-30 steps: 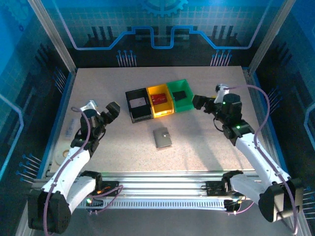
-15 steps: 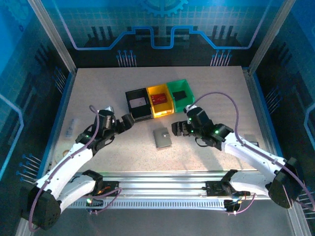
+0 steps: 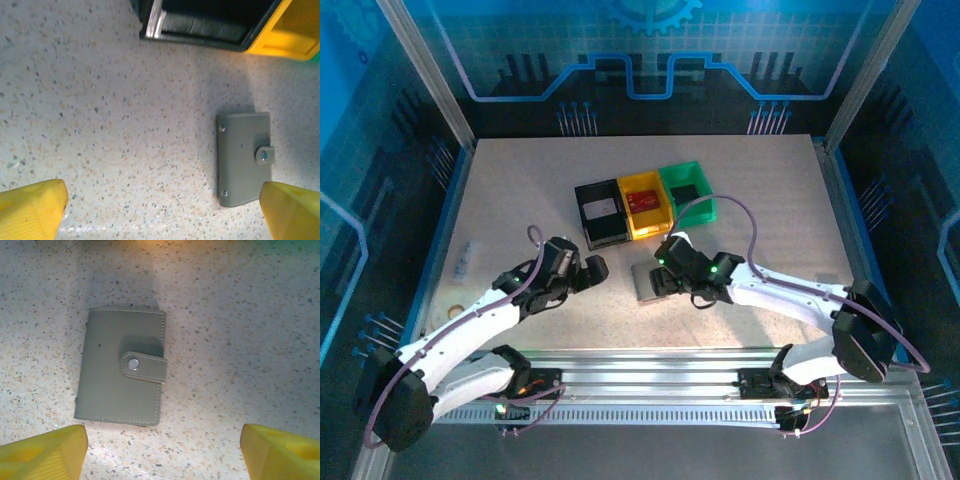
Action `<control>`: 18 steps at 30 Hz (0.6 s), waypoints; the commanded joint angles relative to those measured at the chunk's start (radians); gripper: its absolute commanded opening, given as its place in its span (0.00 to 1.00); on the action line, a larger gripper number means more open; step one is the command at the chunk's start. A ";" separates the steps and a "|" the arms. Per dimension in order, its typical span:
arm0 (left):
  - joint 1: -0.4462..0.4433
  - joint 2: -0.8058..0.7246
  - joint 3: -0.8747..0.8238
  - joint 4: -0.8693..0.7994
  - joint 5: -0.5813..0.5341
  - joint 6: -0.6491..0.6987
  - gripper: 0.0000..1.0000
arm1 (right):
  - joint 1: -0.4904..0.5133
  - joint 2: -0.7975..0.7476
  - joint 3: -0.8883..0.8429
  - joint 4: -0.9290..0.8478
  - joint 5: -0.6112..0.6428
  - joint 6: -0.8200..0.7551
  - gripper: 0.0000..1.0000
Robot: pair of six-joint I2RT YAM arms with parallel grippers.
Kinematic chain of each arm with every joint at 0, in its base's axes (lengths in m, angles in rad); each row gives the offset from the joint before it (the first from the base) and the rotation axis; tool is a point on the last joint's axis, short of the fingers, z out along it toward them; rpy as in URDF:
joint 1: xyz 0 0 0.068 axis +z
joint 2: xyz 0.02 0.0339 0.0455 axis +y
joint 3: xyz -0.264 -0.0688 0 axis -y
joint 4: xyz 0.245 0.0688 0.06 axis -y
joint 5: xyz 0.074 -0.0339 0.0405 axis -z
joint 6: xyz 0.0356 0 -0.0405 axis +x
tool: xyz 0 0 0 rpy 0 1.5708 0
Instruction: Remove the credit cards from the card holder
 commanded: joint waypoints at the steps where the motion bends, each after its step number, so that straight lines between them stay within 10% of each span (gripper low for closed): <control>1: -0.019 0.010 -0.027 -0.039 -0.011 -0.046 0.99 | 0.029 0.044 0.034 -0.025 0.021 0.043 0.78; 18: -0.059 0.054 -0.028 -0.035 0.013 -0.084 1.00 | 0.044 0.229 0.139 -0.043 0.017 0.029 0.68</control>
